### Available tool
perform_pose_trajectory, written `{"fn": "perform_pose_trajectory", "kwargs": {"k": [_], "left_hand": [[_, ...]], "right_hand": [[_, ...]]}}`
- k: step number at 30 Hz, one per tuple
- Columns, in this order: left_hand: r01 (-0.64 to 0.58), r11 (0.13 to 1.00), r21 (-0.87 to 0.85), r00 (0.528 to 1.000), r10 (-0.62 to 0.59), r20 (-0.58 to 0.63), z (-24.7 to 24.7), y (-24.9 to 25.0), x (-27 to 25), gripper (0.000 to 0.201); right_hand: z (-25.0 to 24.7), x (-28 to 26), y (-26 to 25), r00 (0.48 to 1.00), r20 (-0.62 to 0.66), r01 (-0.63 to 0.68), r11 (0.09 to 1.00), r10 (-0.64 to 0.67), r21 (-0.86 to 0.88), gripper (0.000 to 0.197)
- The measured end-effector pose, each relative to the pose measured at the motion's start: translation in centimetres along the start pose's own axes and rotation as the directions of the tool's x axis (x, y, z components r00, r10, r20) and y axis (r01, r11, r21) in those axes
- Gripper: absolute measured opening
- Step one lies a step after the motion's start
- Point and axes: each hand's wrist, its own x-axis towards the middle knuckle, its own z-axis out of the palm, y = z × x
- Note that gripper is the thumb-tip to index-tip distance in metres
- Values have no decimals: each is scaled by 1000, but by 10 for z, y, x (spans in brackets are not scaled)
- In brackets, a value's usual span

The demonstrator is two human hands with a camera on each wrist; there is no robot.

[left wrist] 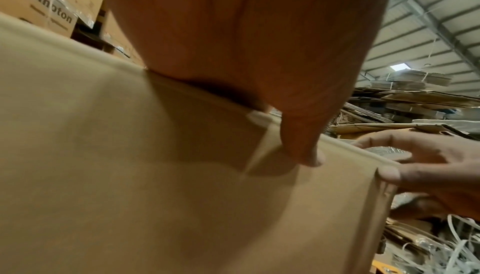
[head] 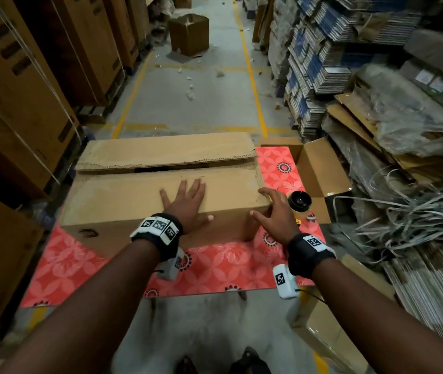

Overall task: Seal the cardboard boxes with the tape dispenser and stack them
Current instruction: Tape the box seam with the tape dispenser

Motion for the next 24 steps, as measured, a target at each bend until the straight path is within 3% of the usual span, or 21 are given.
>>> {"fn": "perform_pose_trajectory", "kwargs": {"k": [3, 7, 10, 14, 16, 20, 24], "left_hand": [[17, 1000, 9, 1000, -17, -12, 1, 9, 7, 94], [44, 999, 26, 999, -43, -16, 3, 11, 5, 94], [65, 997, 31, 998, -64, -17, 1, 13, 6, 94], [85, 996, 27, 996, -85, -8, 1, 14, 6, 95], [92, 995, 29, 996, -91, -11, 1, 14, 8, 95], [99, 994, 44, 995, -99, -21, 4, 12, 9, 97], [112, 992, 62, 993, -111, -26, 4, 13, 10, 98]], "right_hand": [[-4, -2, 25, 996, -36, -82, 996, 81, -36, 67], [-5, -10, 67, 967, -46, -253, 963, 250, -94, 59], [-6, -20, 96, 907, -78, -422, 896, 415, -142, 55], [2, -24, 122, 780, -35, -622, 770, 624, -144, 64], [8, -23, 133, 733, -4, -677, 729, 680, -101, 60], [15, -15, 141, 675, 112, -734, 680, 730, -10, 31], [24, -7, 155, 607, 179, -795, 589, 774, 147, 48]]}}
